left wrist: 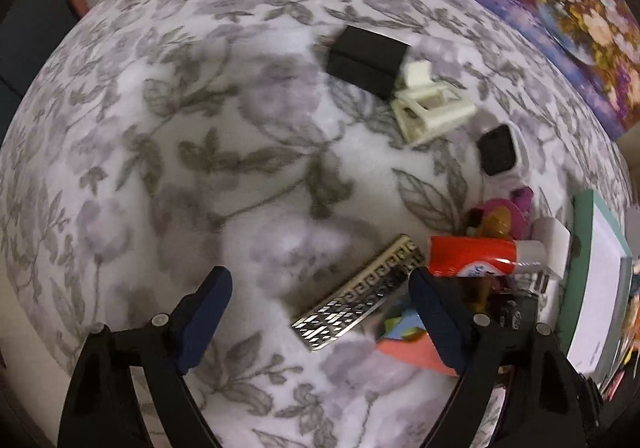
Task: Organize rigid objects
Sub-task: 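Grasp the gold patterned bar with the left tool while the right tool grasps the pink watch band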
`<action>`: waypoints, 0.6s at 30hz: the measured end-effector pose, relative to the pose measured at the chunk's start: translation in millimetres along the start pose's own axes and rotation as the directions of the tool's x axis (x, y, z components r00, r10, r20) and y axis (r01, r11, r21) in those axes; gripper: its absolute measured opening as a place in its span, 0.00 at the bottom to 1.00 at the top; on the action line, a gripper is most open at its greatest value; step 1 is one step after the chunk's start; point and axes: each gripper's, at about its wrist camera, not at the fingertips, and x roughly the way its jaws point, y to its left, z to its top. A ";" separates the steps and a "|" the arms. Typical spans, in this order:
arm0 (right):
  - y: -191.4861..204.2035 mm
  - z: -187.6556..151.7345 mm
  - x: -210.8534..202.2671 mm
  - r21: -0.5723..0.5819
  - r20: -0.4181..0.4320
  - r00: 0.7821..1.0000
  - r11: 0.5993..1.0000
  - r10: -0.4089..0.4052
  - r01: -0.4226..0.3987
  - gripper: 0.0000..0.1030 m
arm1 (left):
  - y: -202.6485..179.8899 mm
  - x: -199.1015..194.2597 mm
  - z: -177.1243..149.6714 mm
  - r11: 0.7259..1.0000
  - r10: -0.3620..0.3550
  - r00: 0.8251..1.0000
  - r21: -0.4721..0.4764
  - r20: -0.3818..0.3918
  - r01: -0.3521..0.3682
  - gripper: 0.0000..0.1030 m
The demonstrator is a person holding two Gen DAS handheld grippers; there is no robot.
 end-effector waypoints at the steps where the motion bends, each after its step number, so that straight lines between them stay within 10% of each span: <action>1: 0.1 0.7 0.8 0.000 -0.004 1.000 1.000 0.009 -0.009 0.80 | -2.8 1.3 0.1 1.000 0.002 1.000 0.015 -0.001 -0.002 0.87; 18: -10.1 -5.6 -7.2 -0.004 -0.027 0.997 0.998 0.066 -0.066 0.52 | -24.0 13.4 -7.0 0.996 0.071 0.997 0.050 0.012 -0.072 0.32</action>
